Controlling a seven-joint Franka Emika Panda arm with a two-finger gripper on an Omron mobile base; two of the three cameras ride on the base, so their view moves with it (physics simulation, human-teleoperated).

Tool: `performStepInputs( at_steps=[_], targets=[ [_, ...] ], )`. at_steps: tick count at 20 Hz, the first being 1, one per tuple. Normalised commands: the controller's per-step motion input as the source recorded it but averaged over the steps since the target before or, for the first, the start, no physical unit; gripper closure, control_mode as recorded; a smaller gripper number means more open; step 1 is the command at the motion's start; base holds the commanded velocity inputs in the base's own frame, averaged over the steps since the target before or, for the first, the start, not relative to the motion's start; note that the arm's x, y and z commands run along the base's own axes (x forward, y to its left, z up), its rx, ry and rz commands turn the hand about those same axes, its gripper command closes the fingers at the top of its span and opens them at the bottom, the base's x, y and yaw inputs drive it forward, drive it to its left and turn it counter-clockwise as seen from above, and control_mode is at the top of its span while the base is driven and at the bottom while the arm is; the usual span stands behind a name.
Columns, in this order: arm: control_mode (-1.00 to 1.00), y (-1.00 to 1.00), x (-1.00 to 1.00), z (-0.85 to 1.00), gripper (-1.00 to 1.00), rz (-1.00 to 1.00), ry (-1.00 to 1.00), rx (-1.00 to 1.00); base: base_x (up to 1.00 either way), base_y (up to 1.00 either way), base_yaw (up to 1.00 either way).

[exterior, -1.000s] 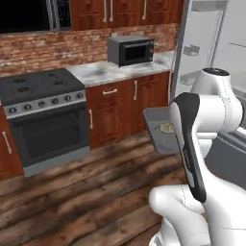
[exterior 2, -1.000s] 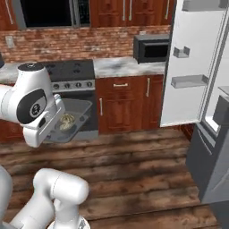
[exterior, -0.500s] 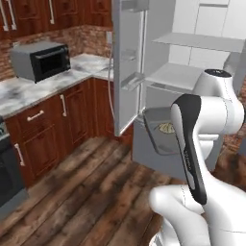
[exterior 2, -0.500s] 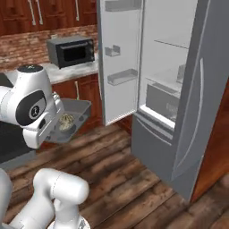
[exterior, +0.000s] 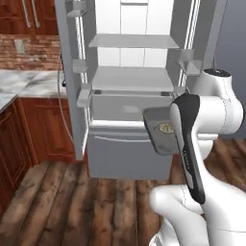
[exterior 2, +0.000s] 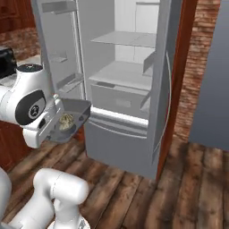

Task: Place two dumplings into each of the tupperware containers and then place the containers in the fridge.

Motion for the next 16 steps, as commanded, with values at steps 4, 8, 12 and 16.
performStepInputs(
  at_steps=[4,8,12,16],
  targets=[
    [1.00,0.00,0.00,0.00,1.00,0.00,0.00,0.00,0.59,0.57,-0.65],
    [1.00,0.00,0.00,0.00,1.00,0.00,0.00,0.00,0.50,0.20,-0.21],
    [1.00,0.00,0.00,0.00,1.00,0.00,0.00,0.00,0.58,0.42,-0.10],
    [1.00,0.00,0.00,0.00,1.00,0.00,0.00,0.00,0.64,0.66,-0.21]
  ],
)
